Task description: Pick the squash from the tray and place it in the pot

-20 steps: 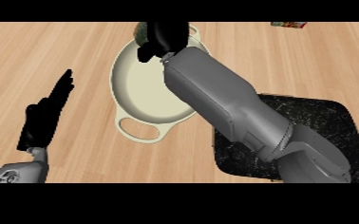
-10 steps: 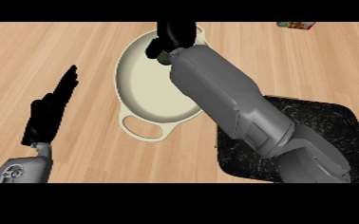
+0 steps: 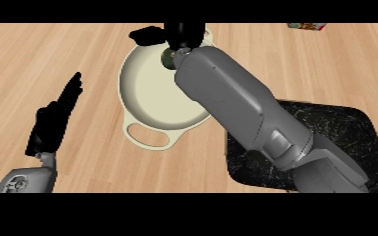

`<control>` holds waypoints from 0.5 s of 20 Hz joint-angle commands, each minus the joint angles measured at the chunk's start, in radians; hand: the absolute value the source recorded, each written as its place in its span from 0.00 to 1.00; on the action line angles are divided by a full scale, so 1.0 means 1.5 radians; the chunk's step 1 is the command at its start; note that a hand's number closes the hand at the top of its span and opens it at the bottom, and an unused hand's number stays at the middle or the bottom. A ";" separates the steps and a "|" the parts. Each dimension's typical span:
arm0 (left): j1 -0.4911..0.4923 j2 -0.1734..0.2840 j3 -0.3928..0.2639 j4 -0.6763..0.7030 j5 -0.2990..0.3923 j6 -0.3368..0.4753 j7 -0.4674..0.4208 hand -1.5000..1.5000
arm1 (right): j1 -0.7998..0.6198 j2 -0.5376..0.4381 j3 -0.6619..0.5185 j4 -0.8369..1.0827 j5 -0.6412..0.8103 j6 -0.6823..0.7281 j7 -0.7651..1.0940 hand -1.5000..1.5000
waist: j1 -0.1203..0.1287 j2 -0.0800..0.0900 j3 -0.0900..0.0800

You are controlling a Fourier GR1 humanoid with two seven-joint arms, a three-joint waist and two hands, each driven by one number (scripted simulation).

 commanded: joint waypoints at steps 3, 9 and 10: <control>0.011 -0.013 0.004 -0.004 -0.005 0.018 0.002 0.50 | 0.020 0.000 -0.026 -0.042 -0.132 0.019 -0.084 0.00 | -0.029 -0.009 0.000; 0.073 0.015 0.044 -0.032 0.021 -0.004 -0.004 0.50 | 0.115 0.000 -0.015 -0.096 -0.219 0.055 -0.197 0.00 | -0.060 -0.020 0.000; 0.071 0.005 0.040 -0.033 0.016 0.004 0.000 0.50 | 0.139 0.000 0.035 -0.128 -0.237 0.020 -0.180 0.00 | -0.060 -0.021 0.000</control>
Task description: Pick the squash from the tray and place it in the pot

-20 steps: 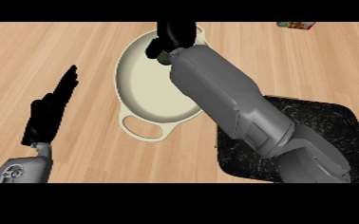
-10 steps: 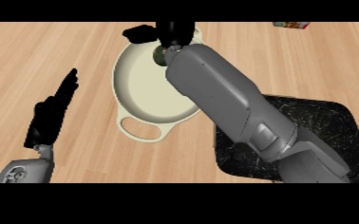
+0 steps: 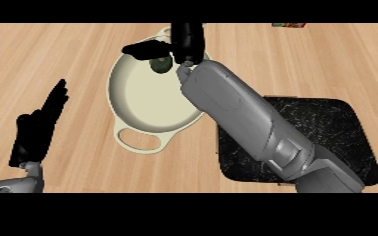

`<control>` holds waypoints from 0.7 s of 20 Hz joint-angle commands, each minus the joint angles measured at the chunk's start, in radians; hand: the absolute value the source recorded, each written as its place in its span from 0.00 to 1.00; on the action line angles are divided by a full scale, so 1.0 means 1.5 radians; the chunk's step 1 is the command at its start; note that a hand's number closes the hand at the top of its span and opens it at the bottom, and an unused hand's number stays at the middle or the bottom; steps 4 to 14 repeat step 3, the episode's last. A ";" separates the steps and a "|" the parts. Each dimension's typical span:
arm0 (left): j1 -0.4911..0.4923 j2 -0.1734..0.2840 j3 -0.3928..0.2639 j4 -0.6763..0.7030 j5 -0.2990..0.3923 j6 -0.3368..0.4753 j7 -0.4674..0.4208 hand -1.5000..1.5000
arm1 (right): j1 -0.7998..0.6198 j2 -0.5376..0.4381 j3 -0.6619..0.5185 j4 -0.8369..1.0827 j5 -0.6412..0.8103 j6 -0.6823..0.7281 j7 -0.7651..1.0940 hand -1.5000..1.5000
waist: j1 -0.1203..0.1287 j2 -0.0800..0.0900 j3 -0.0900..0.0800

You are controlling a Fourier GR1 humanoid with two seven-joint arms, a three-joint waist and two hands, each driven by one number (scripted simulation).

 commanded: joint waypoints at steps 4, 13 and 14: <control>0.028 -0.019 0.004 0.002 -0.013 0.020 -0.011 0.50 | 0.109 0.000 -0.013 -0.080 -0.032 0.021 -0.078 0.00 | -0.041 -0.009 0.000; 0.028 -0.019 0.004 0.002 -0.013 0.020 -0.011 0.50 | 0.109 0.000 -0.013 -0.080 -0.032 0.021 -0.078 0.00 | -0.041 -0.009 0.000; 0.028 -0.019 0.004 0.002 -0.013 0.020 -0.011 0.50 | 0.109 0.000 -0.013 -0.080 -0.032 0.021 -0.078 0.00 | -0.041 -0.009 0.000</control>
